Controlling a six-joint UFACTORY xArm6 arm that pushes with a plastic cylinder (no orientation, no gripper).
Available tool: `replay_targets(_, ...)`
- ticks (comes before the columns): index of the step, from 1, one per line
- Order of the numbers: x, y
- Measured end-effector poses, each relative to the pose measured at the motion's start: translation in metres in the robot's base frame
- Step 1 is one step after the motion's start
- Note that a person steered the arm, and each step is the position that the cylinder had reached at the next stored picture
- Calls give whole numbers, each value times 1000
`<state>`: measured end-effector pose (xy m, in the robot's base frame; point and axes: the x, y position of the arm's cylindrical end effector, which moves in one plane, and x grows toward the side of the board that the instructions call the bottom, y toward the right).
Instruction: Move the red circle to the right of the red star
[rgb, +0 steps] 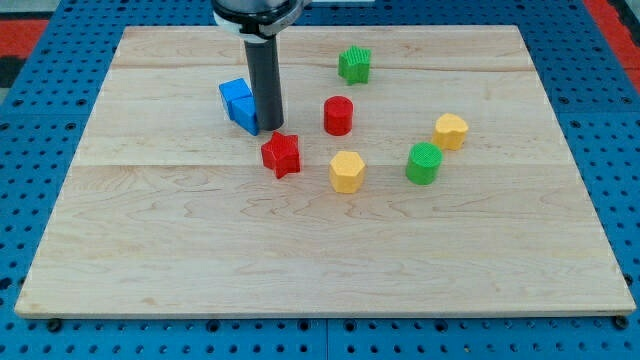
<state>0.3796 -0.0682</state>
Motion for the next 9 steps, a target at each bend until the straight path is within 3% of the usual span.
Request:
replay_targets(4, -20, 16)
replay_targets(5, -42, 19)
replay_targets(6, -46, 60)
replay_targets(8, -34, 99)
replay_targets(9, -5, 102)
